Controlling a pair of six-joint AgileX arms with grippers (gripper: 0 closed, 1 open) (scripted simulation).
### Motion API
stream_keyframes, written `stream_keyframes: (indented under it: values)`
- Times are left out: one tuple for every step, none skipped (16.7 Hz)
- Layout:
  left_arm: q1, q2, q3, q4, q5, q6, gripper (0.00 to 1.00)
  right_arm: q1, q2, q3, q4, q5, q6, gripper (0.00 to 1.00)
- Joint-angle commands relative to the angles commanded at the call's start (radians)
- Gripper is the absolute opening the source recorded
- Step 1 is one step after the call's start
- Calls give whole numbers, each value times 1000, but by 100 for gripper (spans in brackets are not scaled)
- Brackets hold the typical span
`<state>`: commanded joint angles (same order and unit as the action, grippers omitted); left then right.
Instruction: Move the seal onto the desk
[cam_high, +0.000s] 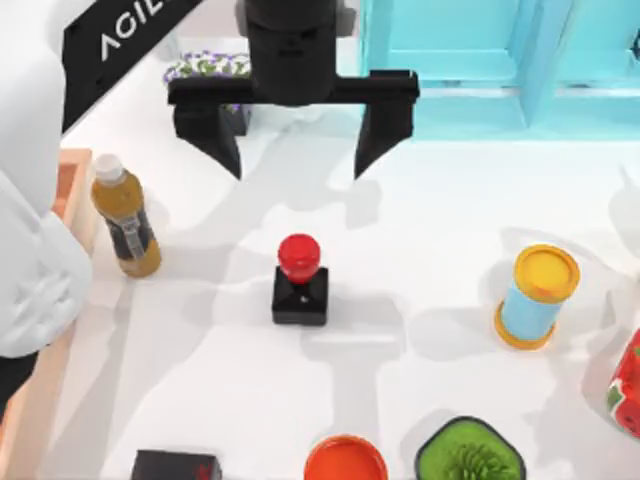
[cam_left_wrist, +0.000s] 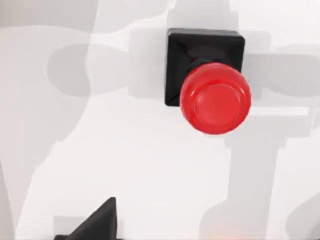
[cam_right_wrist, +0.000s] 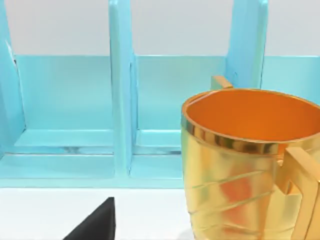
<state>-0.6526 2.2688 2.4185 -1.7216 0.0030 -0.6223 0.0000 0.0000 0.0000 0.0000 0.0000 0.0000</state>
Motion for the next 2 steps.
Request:
stream_keyframes:
  values:
    - [1, -1, 15, -15, -1, 0, 100, 0, 0, 0, 0, 0, 0, 100]
    - [1, -1, 20, -20, -1, 1, 100, 0, 0, 0, 0, 0, 0, 100]
